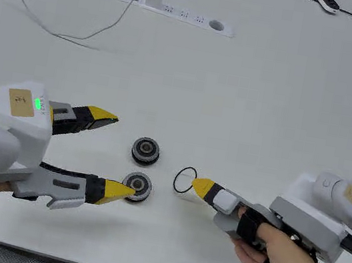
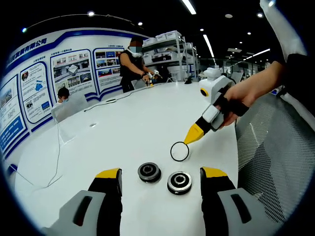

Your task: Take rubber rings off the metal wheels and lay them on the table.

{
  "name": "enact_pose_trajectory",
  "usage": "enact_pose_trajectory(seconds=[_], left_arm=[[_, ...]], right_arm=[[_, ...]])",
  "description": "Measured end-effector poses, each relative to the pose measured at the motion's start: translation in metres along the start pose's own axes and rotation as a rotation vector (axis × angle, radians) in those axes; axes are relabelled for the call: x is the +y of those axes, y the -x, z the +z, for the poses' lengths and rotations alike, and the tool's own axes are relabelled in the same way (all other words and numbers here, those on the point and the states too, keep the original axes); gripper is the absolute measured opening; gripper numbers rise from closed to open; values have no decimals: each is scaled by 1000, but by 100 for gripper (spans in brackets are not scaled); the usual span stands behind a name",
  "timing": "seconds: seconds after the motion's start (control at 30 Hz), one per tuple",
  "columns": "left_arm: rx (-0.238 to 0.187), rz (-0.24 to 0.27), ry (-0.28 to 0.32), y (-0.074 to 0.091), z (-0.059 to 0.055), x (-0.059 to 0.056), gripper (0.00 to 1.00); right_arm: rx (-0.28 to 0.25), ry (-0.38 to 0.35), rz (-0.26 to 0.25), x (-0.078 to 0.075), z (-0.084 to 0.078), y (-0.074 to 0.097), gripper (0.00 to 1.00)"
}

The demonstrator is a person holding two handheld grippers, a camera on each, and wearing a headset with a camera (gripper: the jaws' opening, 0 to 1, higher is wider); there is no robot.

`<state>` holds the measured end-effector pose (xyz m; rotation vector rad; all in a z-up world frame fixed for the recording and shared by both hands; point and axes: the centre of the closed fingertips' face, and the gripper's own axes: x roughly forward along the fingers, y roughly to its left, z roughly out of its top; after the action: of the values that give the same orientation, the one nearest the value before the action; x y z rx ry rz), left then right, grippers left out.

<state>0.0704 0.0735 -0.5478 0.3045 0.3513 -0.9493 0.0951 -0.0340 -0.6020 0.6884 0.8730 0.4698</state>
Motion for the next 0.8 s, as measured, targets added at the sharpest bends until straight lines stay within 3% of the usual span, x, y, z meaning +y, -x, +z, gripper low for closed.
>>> enact_pose_trajectory(seconds=[0.2,0.47,0.8], left_arm=[[4,0,-2,-1,-1,-1,67],[3,-7,-7,-3,-1,-3,67],[9,-11,-9,-5,1,-5,65]], right_arm=[[-17,19,-62,-18,5,6,1],[2,54,-122,-31,1,8,2],[-14,76,-141,-36,3,12,3]])
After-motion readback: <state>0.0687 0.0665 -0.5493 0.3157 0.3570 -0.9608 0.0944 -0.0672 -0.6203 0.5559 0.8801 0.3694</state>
